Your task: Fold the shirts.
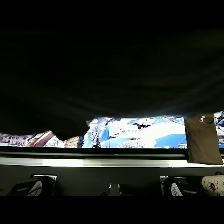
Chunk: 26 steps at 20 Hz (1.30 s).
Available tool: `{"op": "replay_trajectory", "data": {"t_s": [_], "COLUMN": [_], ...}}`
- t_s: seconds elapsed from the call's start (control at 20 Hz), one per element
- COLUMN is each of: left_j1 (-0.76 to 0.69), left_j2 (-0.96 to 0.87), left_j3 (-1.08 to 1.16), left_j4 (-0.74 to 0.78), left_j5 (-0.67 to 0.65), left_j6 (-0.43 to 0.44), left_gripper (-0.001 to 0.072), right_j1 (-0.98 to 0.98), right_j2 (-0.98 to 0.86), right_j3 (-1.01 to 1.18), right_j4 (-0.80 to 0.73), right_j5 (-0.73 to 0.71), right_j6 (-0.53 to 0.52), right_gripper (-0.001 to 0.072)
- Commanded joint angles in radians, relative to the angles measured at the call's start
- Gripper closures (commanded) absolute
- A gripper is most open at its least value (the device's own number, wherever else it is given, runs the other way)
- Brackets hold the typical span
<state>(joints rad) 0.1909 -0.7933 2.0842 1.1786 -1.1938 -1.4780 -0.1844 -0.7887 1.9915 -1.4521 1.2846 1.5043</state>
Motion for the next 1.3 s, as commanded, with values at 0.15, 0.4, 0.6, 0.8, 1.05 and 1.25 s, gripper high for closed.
{"op": "replay_trajectory", "data": {"t_s": [0.15, 0.4, 0.6, 0.8, 1.05, 1.25], "left_j1": [0.001, -0.030, -0.111, -0.149, -0.109, -0.111], "left_j2": [-0.266, -0.611, -0.895, -1.049, -1.057, -1.041], "left_j3": [-0.044, -0.305, -0.344, -0.344, -0.265, -0.292], "left_j4": [0.034, 0.034, 0.019, -0.002, -0.009, 0.072], "left_j5": [-0.176, -0.174, -0.061, 0.201, 0.214, -0.238], "left_j6": [0.042, 0.043, 0.095, 0.094, 0.095, 0.018], "left_gripper": [0.0677, 0.0676, 0.0676, 0.0674, 0.0673, 0.0674], "right_j1": [0.002, 0.008, 0.082, 0.114, 0.082, 0.042], "right_j2": [-0.288, -0.761, -1.068, -1.177, -1.135, -1.129], "right_j3": [0.008, 0.007, 0.007, 0.007, 0.010, -0.048], "right_j4": [-0.014, 0.008, -0.003, 0.002, 0.000, 0.008], "right_j5": [0.205, 0.362, 0.143, -0.207, -0.177, 0.210], "right_j6": [0.012, 0.010, 0.011, 0.082, 0.079, 0.028], "right_gripper": [0.0688, 0.0688, 0.0687, 0.0686, 0.0686, 0.0686]}}
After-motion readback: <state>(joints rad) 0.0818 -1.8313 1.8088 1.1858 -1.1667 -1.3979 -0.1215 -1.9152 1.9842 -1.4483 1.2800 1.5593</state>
